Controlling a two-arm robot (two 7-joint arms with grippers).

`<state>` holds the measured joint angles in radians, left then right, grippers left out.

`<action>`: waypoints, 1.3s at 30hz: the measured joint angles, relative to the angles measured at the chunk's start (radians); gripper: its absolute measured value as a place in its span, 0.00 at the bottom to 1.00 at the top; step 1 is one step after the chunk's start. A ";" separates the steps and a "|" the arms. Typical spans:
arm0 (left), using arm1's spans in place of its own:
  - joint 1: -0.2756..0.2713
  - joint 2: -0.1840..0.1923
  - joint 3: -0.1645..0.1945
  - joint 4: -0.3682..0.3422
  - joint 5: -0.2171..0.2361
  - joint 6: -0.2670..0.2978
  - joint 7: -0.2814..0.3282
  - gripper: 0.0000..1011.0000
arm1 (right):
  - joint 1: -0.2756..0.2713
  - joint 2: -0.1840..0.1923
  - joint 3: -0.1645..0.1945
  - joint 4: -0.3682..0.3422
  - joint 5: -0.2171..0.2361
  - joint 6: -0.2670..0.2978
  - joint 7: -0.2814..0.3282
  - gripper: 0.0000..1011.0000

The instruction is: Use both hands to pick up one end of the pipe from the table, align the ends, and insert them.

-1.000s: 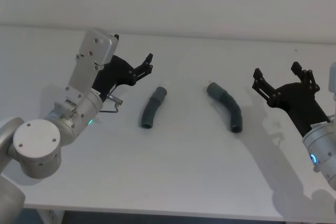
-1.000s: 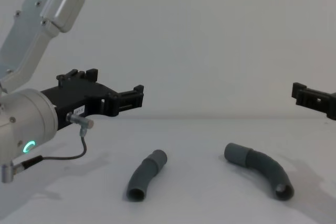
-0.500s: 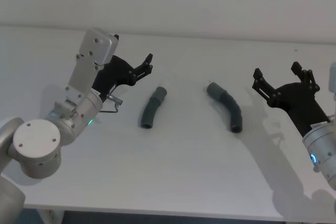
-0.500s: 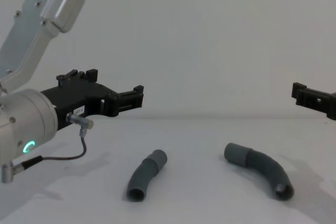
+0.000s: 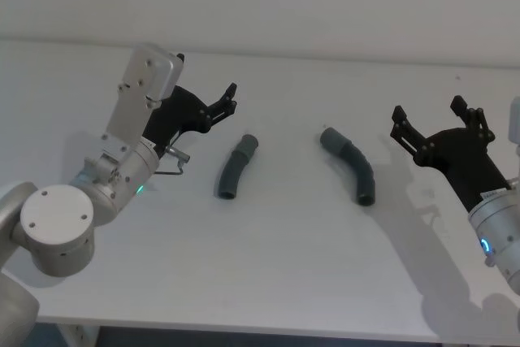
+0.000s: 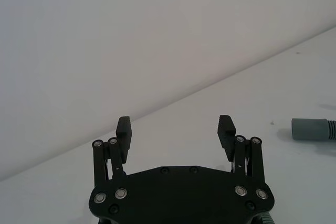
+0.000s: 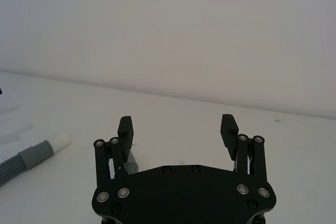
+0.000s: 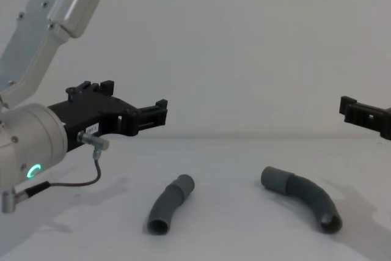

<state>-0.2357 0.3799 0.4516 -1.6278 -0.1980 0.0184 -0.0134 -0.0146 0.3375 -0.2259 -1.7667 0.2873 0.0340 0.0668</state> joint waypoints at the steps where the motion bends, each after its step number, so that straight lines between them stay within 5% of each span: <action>1: 0.000 0.000 0.000 0.000 0.000 0.000 0.000 0.99 | 0.000 0.000 0.000 0.000 0.000 0.000 0.000 1.00; 12: 0.009 0.003 -0.003 -0.023 -0.006 0.047 -0.013 0.99 | 0.000 0.000 0.000 0.000 0.000 0.000 0.000 1.00; 39: -0.041 0.056 -0.001 -0.114 -0.077 0.375 -0.151 0.99 | 0.000 0.000 0.000 0.000 0.000 0.000 0.000 1.00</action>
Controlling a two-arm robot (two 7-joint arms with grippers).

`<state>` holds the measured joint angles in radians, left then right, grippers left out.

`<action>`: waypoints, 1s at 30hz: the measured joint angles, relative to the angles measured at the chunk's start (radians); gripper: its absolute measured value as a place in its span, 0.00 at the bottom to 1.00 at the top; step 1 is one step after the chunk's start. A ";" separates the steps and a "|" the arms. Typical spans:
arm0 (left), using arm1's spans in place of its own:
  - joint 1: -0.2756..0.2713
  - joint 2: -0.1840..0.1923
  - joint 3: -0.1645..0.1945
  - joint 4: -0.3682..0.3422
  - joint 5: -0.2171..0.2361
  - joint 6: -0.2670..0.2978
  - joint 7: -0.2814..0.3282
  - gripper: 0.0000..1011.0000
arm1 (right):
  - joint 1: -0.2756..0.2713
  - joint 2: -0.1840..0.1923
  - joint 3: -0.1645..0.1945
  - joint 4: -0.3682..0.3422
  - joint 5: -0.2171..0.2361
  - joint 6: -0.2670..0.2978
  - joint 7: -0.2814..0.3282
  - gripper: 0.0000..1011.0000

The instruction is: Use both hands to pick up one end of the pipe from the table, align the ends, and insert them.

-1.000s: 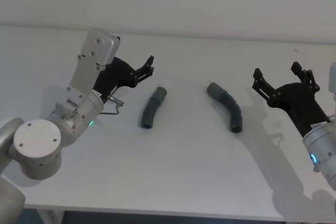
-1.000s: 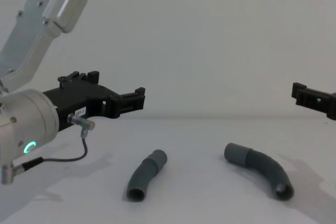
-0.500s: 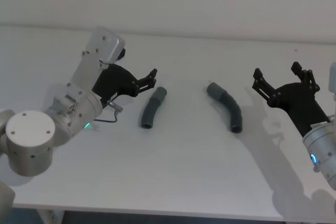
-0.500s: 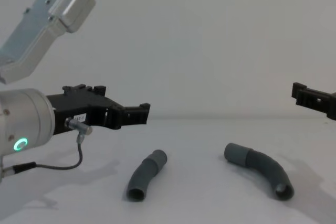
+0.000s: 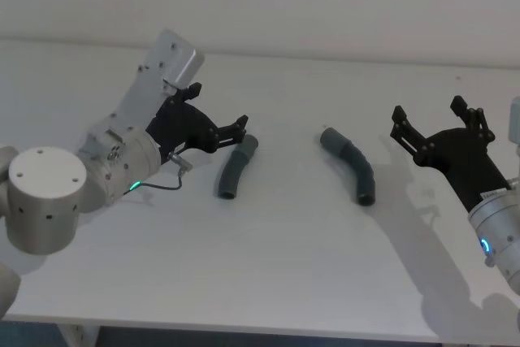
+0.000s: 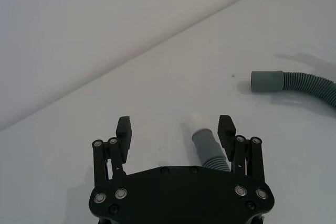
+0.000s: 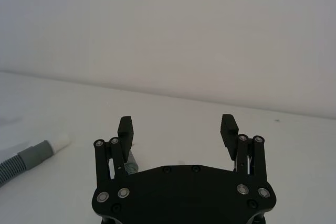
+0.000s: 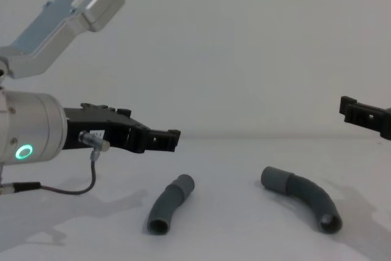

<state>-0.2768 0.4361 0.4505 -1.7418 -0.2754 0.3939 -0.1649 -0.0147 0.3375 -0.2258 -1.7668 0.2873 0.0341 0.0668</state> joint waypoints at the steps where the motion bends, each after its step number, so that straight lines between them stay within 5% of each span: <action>1: -0.005 -0.001 0.001 0.000 0.000 0.011 -0.004 0.99 | 0.000 0.000 0.000 0.000 0.000 0.000 0.000 1.00; 16: -0.036 -0.023 0.012 0.015 0.001 0.118 -0.019 0.99 | 0.000 0.000 0.000 0.000 0.000 0.000 0.000 1.00; 30: -0.048 -0.057 0.017 0.056 0.012 0.148 -0.012 0.99 | 0.000 0.000 0.000 0.000 0.000 0.000 0.000 1.00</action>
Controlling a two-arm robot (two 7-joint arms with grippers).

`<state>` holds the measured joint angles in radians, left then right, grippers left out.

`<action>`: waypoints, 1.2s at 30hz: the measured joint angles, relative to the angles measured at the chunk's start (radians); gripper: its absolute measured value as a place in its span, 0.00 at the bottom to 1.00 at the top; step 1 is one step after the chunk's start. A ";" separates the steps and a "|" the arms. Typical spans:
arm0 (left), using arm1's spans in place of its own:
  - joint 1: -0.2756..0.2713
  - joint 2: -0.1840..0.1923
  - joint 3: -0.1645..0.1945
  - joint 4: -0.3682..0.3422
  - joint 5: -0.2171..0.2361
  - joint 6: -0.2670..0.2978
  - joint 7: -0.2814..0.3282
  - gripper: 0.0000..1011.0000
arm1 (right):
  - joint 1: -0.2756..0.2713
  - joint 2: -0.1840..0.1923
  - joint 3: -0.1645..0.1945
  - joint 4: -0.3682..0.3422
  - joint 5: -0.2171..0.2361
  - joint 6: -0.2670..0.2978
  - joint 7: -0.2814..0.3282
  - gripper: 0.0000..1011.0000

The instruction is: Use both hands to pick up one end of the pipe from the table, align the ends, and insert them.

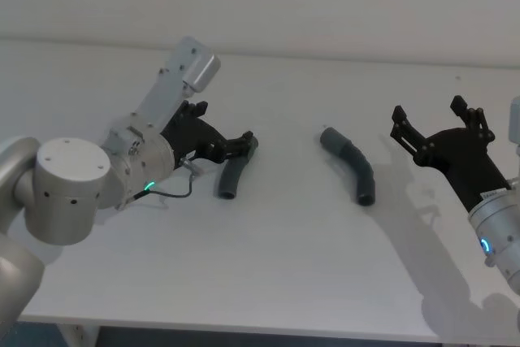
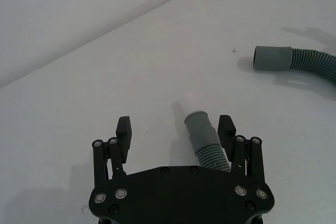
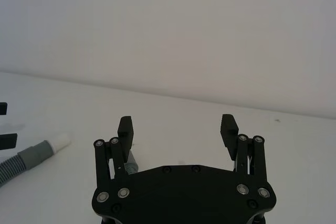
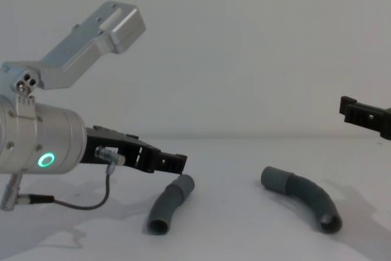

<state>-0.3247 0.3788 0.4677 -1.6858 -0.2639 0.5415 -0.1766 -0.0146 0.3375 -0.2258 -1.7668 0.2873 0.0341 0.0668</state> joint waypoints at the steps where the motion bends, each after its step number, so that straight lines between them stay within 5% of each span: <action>1: -0.001 -0.002 0.000 0.003 0.000 0.001 0.000 0.99 | 0.000 0.000 0.000 0.000 0.000 0.000 0.000 1.00; 36: -0.027 -0.053 -0.002 0.086 -0.001 0.055 -0.041 0.99 | 0.000 0.000 0.000 0.000 0.000 0.000 0.000 1.00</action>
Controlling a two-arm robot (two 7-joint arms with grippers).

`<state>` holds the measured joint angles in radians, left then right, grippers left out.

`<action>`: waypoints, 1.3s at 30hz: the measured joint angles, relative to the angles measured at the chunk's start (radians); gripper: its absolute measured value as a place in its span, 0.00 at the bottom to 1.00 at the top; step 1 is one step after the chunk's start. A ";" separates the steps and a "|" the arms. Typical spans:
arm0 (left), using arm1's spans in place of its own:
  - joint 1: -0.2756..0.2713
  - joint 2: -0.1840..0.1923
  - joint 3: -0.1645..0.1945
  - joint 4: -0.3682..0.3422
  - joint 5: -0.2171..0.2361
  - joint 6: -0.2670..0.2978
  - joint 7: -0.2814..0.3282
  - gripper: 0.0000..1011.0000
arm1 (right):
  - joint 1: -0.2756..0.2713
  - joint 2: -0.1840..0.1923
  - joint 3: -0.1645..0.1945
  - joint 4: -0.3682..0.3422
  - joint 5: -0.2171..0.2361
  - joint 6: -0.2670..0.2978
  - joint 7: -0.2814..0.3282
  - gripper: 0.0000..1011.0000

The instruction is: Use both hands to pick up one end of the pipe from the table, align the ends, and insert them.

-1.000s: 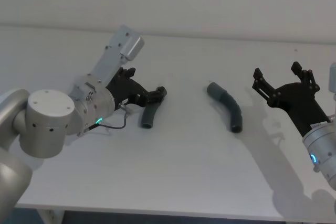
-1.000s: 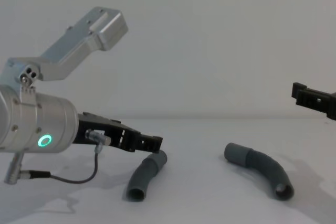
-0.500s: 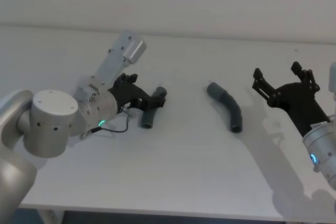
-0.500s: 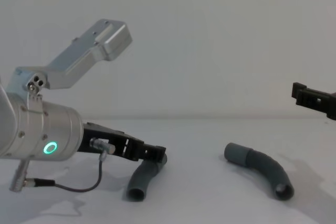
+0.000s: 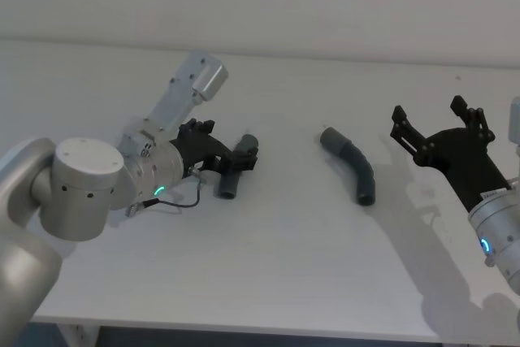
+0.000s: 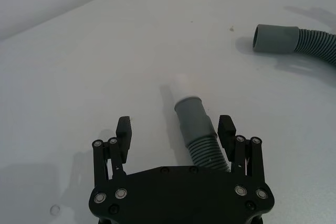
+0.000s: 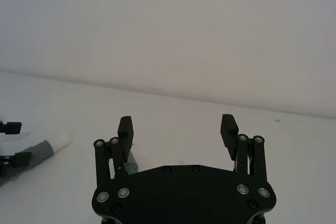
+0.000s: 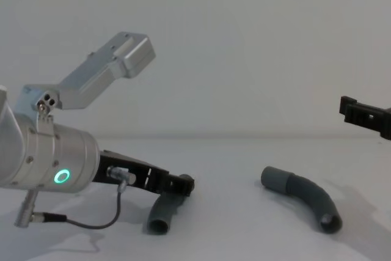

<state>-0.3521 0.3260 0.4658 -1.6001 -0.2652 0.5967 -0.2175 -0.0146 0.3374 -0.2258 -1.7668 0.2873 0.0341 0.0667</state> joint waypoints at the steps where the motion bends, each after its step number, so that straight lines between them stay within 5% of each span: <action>1: -0.002 -0.002 0.000 0.004 0.000 0.002 -0.003 0.99 | 0.000 0.000 0.000 0.000 0.000 0.000 0.000 1.00; 16: -0.019 -0.019 0.002 0.037 0.002 0.018 -0.026 0.96 | 0.000 0.000 0.000 0.000 0.000 0.000 0.000 1.00; 23: -0.023 -0.022 0.003 0.044 0.003 0.021 -0.032 0.81 | 0.000 0.000 0.000 0.000 0.000 0.000 0.000 1.00; 35: -0.026 -0.025 0.003 0.050 0.003 0.025 -0.037 0.39 | 0.000 0.000 0.000 0.000 0.000 0.000 0.000 1.00; 39: -0.026 -0.026 0.003 0.051 0.003 0.025 -0.037 0.35 | 0.000 0.000 0.000 0.000 0.000 0.000 0.000 1.00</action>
<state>-0.3781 0.3003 0.4688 -1.5491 -0.2626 0.6213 -0.2550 -0.0146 0.3374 -0.2258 -1.7668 0.2873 0.0340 0.0668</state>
